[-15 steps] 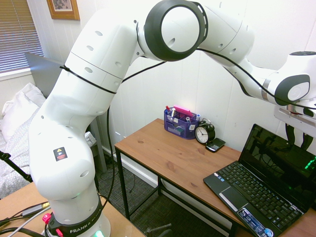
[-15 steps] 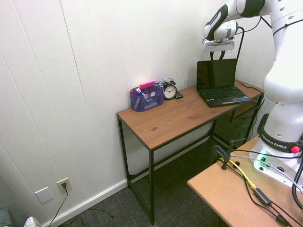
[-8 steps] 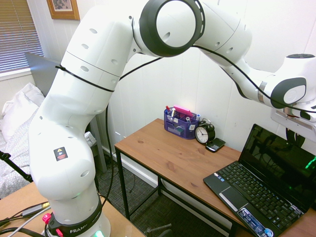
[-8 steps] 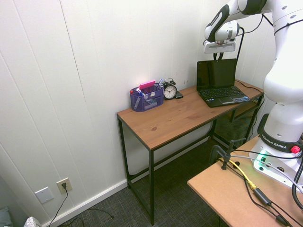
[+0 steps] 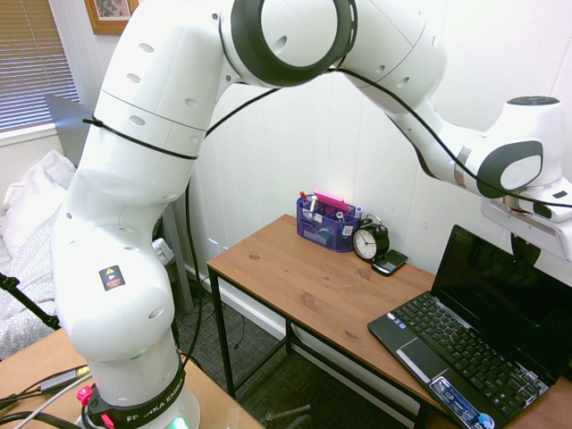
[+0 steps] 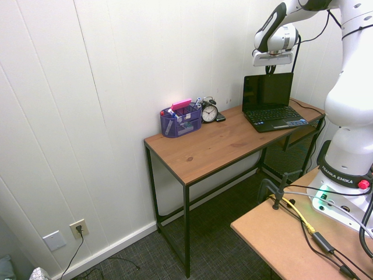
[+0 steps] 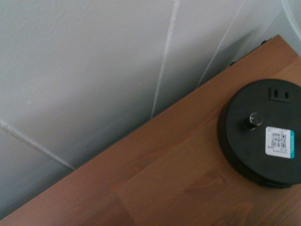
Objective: Close the laptop lid
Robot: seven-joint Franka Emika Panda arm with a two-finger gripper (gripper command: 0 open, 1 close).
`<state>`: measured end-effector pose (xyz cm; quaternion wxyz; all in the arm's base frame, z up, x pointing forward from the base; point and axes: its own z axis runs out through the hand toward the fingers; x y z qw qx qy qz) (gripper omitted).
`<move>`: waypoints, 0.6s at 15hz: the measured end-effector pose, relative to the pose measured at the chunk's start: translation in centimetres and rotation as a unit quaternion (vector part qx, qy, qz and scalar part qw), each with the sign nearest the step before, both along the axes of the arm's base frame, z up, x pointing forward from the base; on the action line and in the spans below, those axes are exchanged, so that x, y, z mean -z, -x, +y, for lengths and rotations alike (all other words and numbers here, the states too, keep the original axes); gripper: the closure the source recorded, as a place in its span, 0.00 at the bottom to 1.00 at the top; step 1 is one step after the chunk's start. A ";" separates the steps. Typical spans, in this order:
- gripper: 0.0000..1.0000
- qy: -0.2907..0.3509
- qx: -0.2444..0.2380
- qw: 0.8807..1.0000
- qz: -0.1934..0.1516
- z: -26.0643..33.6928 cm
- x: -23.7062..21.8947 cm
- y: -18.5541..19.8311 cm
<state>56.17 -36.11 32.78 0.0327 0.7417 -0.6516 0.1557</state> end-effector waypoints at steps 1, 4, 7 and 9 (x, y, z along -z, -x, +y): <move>1.00 -0.003 -0.002 1.000 0.001 0.6 0.0 0.4; 1.00 -0.015 -0.007 1.000 0.011 2.4 0.5 2.2; 1.00 -0.026 -0.008 0.999 0.022 3.2 1.6 4.5; 1.00 -0.032 -0.010 0.999 0.029 3.5 2.5 5.8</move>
